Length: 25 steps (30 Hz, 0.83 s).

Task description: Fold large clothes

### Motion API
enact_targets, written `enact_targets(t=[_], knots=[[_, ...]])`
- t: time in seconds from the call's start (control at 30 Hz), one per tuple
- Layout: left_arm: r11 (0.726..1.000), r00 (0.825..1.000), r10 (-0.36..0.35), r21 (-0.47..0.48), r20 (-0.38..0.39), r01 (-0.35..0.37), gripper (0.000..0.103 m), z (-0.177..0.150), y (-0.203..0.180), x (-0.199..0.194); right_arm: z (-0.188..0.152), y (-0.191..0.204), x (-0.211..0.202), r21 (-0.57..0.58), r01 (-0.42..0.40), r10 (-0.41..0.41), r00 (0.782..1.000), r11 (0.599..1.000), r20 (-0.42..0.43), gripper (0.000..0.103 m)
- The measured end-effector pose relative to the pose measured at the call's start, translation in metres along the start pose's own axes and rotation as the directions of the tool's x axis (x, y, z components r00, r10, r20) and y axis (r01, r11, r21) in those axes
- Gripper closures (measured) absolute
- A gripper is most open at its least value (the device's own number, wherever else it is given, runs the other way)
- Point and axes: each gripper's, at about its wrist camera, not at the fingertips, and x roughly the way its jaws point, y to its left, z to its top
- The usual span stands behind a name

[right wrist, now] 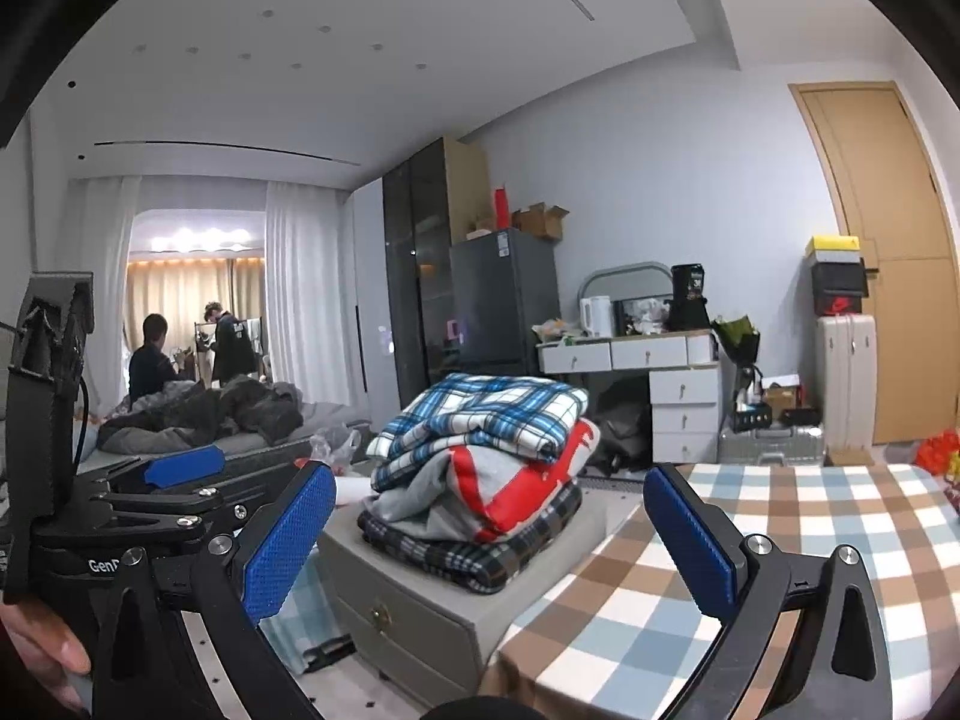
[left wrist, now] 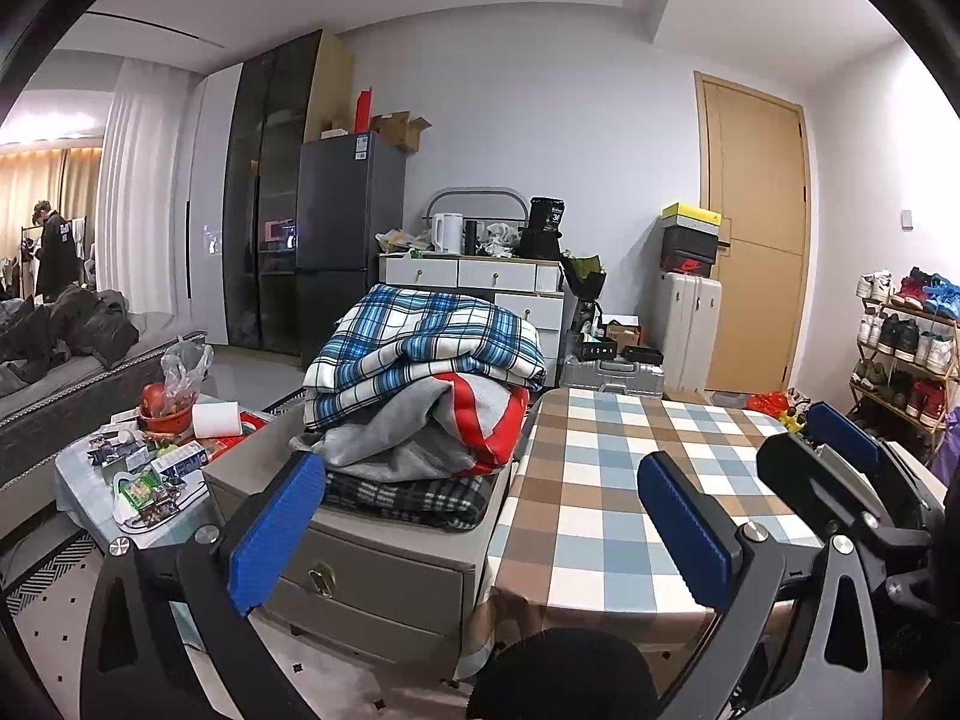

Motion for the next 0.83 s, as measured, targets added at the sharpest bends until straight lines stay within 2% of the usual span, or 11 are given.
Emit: enact_targets(t=[0.83], knots=[[1.000,1.000,-0.013,0.025,-0.007,0.013,0.001,-0.0004,-0.0024,0.0019,0.0023,-0.0057,-0.0060,0.010,0.003,-0.003,1.000,1.000,0.010,0.000]])
